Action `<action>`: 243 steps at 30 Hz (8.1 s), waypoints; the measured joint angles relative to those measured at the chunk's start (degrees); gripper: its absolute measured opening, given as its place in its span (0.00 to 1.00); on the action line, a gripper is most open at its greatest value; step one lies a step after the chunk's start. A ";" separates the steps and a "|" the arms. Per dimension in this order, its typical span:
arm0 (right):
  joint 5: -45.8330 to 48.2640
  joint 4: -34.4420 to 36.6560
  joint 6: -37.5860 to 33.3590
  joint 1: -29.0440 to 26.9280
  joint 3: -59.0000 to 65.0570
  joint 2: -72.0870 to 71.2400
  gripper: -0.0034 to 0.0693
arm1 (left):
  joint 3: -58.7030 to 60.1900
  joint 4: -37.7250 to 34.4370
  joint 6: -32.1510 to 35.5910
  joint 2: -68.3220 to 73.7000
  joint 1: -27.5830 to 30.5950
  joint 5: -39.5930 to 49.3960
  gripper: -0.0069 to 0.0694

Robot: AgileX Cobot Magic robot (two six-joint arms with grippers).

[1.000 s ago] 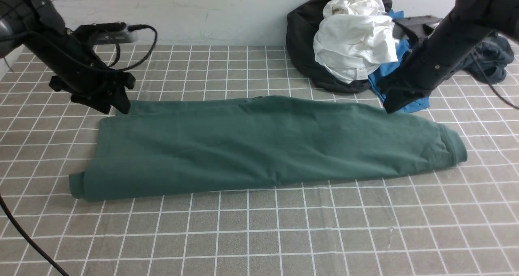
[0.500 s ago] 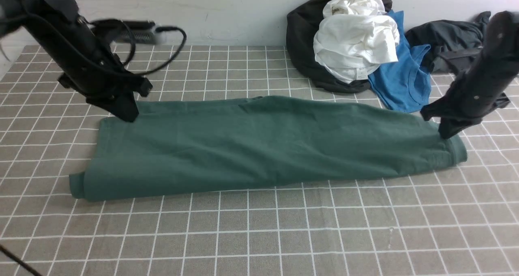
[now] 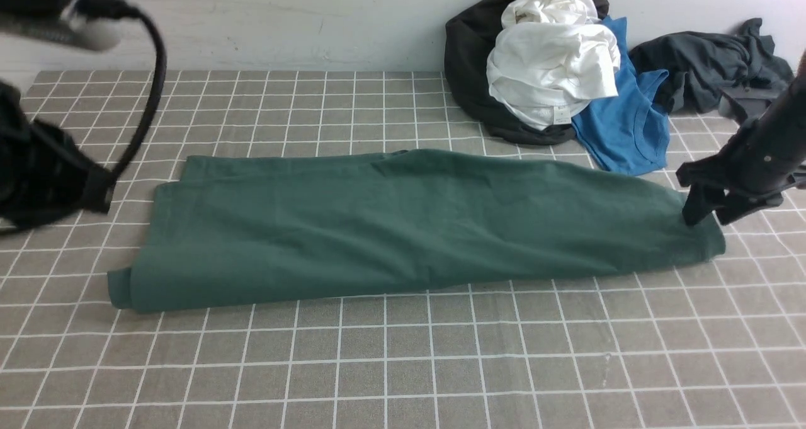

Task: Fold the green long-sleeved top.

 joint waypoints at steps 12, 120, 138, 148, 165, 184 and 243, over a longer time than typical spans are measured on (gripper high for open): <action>-1.47 1.98 6.21 0.72 -0.64 2.39 0.32 | 13.80 0.77 1.02 -1.22 0.00 -6.52 0.08; -19.14 -2.77 11.32 46.98 62.96 -67.00 0.03 | 38.69 -6.45 9.36 -50.09 -6.39 -22.59 0.08; -13.51 -13.54 23.23 42.76 74.01 -98.48 0.03 | 38.69 -6.45 9.36 -50.09 -6.39 -21.86 0.08; -56.10 -17.22 23.20 19.63 98.52 -119.29 0.03 | 38.76 -6.45 9.36 -50.09 -6.39 -21.16 0.08; -41.64 -11.05 19.39 12.40 100.54 -127.24 0.03 | 38.92 -6.40 9.36 -50.09 -6.39 -21.03 0.08; -41.39 -11.13 18.93 12.40 100.48 -127.24 0.03 | 42.13 -6.64 9.36 -53.79 -6.33 -22.75 0.08; -41.32 -11.14 18.93 12.40 100.48 -127.24 0.03 | 58.02 18.03 -23.50 -58.70 -4.58 -30.88 0.08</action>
